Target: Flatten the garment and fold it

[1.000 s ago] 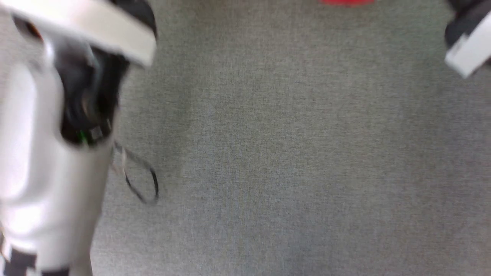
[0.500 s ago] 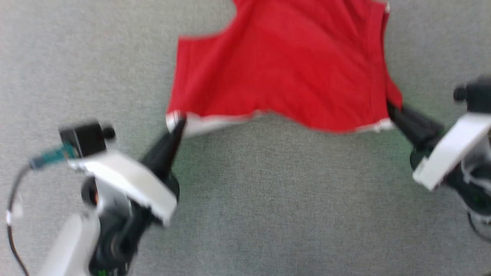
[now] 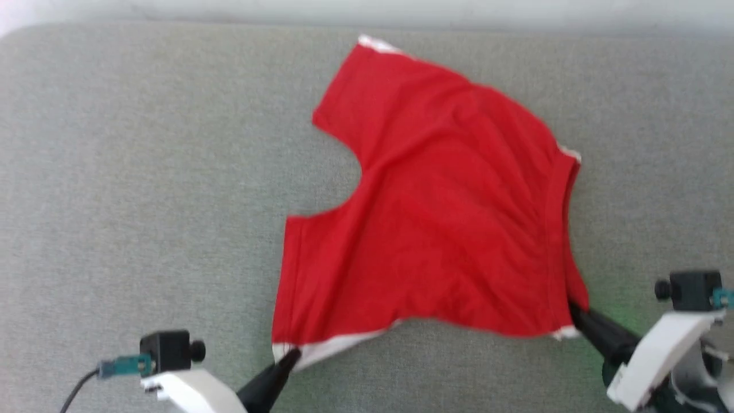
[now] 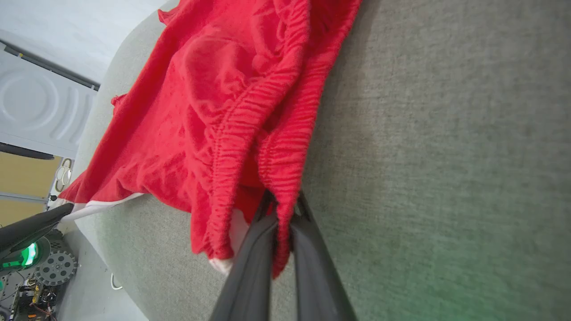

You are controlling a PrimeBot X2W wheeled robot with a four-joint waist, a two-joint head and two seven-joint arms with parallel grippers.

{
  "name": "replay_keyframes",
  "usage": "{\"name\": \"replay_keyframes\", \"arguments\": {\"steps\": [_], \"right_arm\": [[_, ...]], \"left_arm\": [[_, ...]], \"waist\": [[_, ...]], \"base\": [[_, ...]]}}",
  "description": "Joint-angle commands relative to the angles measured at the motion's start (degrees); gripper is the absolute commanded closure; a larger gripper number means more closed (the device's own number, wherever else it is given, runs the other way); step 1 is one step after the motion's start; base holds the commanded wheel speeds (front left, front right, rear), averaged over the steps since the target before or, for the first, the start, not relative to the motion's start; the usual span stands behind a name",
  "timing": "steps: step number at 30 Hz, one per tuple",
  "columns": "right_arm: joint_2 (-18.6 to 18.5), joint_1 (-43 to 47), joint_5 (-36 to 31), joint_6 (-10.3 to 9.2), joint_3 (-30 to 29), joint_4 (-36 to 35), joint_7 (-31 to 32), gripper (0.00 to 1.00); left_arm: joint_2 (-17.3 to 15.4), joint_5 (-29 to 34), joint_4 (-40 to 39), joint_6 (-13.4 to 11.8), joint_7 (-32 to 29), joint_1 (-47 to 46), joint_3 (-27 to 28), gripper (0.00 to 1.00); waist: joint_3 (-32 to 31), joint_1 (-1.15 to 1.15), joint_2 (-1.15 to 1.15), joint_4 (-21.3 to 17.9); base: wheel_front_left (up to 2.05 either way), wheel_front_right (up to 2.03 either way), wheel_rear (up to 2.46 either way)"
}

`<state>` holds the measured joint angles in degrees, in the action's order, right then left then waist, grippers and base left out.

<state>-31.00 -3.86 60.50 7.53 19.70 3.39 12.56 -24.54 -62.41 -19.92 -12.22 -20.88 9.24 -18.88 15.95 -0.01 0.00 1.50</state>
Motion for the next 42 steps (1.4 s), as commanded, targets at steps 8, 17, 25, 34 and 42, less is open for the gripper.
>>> {"name": "replay_keyframes", "arguments": {"steps": [8, 17, 25, 34, 42], "right_arm": [[2.93, 8.92, -0.95, -0.04, -4.86, -2.57, 2.99, 1.0], [5.89, 19.52, -2.51, -0.04, -11.45, -9.17, 9.96, 1.0], [8.68, 24.38, -4.42, -0.04, -17.98, -16.36, 14.75, 1.0], [10.52, 16.35, -7.1, -0.04, -18.09, -21.12, 16.61, 1.0], [11.04, 6.99, -7.86, -0.04, -15.08, -21.61, 14.28, 1.0]], "left_arm": [[-1.71, -2.27, -3.19, -0.15, -0.27, 6.17, 0.91, 1.0], [-3.38, -3.7, -7.16, -0.68, -1.2, 12.76, 0.71, 1.0], [-3.95, -3.2, -9.5, -0.17, 1.14, 13.08, 3.35, 1.0], [-6.06, 1.76, -9.32, -0.13, -0.11, -2.12, 5.03, 1.0], [-7.97, 4.52, -6.57, -1.73, -5.14, -21.11, 5.77, 1.0]], "waist": [[-5.54, 0.01, 0.0, 0.82], [-7.25, 0.01, 0.0, 1.3], [-6.15, 0.01, 0.0, 0.5], [-1.28, 0.01, 0.0, -2.62], [4.55, 0.01, 0.0, -6.24]], "base": [[0.0, 0.0, 0.0], [0.0, 0.0, 0.0], [0.0, 0.0, 0.0], [0.0, 0.0, 0.0], [0.0, 0.0, 0.0]]}}
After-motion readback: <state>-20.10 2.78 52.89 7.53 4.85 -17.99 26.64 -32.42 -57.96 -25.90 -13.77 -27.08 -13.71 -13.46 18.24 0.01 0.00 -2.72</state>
